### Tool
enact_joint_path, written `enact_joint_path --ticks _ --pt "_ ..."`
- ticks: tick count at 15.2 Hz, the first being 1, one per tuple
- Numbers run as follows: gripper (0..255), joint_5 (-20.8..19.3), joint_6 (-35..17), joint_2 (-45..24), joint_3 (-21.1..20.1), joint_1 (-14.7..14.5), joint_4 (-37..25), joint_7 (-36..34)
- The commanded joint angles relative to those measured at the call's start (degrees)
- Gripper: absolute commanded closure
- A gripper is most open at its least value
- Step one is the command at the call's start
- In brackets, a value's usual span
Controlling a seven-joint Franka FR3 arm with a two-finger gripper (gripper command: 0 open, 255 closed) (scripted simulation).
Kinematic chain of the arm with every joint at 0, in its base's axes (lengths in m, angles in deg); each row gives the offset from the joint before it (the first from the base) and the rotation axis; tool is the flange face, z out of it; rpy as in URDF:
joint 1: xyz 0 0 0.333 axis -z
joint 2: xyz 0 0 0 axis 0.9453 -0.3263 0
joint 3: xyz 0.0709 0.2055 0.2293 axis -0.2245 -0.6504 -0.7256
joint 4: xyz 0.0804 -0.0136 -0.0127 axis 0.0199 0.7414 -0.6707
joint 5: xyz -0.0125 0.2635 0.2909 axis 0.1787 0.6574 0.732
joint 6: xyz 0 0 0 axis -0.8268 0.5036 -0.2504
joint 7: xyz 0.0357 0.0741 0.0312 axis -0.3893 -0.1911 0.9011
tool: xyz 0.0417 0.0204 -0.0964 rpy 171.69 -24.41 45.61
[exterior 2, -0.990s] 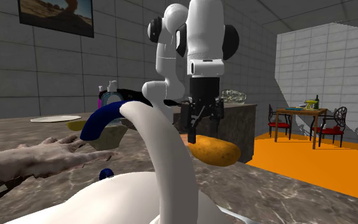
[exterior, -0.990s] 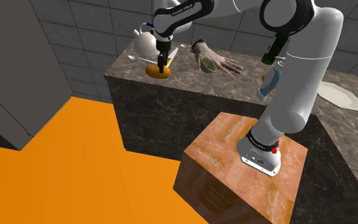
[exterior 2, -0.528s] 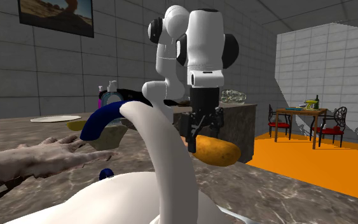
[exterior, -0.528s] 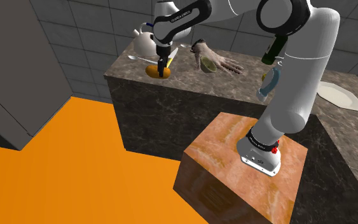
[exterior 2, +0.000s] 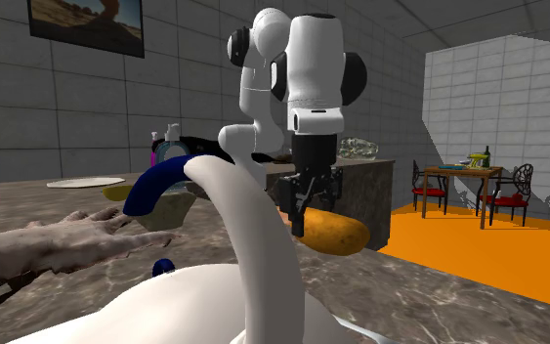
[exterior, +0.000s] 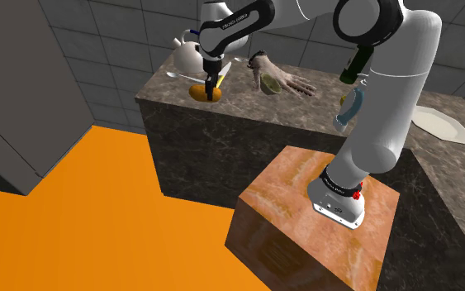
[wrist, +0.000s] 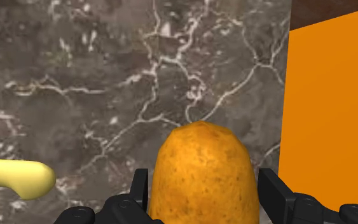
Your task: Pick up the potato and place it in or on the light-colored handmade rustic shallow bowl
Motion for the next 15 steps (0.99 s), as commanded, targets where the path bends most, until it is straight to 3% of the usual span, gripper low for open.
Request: enact_joint_path --ticks 1,6,15 --pt "255 0.0 0.0 0.0 0.0 0.0 0.0 0.0" --pt "255 0.0 0.0 0.0 0.0 0.0 0.0 0.0" --pt "255 -0.5 5.9 3.0 0.1 -0.1 -2.9 -0.4"
